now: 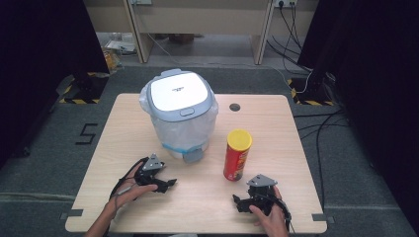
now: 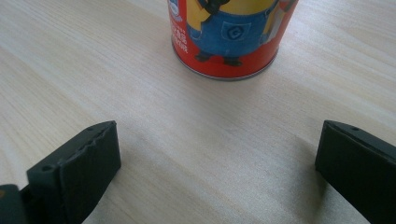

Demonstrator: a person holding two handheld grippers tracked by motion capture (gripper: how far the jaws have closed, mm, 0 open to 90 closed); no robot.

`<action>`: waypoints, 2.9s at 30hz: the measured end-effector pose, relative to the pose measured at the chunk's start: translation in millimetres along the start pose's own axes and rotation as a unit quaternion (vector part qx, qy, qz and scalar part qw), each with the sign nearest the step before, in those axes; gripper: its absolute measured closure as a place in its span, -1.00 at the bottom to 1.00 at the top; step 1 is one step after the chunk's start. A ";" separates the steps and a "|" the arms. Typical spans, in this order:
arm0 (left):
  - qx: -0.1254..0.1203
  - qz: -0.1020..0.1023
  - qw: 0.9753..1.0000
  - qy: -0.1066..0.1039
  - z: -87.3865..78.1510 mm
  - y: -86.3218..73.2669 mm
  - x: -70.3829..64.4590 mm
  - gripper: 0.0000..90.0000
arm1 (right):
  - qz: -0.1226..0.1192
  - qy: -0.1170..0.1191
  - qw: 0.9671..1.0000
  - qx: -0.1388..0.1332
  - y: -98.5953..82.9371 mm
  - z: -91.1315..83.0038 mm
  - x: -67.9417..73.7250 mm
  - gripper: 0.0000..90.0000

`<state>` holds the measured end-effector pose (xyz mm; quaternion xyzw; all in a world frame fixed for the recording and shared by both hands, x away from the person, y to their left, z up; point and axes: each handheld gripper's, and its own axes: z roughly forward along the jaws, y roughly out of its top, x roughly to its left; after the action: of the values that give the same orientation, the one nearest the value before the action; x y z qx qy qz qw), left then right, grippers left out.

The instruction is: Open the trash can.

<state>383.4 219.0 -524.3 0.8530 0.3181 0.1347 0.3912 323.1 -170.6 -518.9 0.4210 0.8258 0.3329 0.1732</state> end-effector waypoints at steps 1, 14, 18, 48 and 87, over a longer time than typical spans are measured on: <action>0.000 0.000 1.000 0.000 0.0 0.0 0.0 -0.68 | 0.000 0.000 1.000 0.000 0.0 0.0 0.0 -0.99; 0.000 0.001 1.000 0.002 -0.7 0.3 -1.1 -0.66 | 0.001 -0.001 1.000 0.000 -1.0 -0.7 0.5 -0.99; -0.007 0.001 1.000 0.004 -0.2 1.2 -3.3 -0.65 | 0.000 0.000 1.000 -0.001 -1.3 -0.8 0.1 -0.99; -0.072 0.063 0.995 -0.030 48.4 63.6 -48.0 -0.62 | -0.002 0.003 1.000 -0.001 -1.6 -1.2 -0.3 -0.99; -0.026 0.103 0.994 -0.014 47.2 44.6 -36.8 -0.57 | -0.002 0.003 1.000 0.000 -1.6 -1.2 0.0 -0.99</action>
<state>397.5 145.7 -521.0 0.8727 0.2195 0.1701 0.4016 321.5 -171.8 -519.1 0.4187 0.8270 0.3336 0.1714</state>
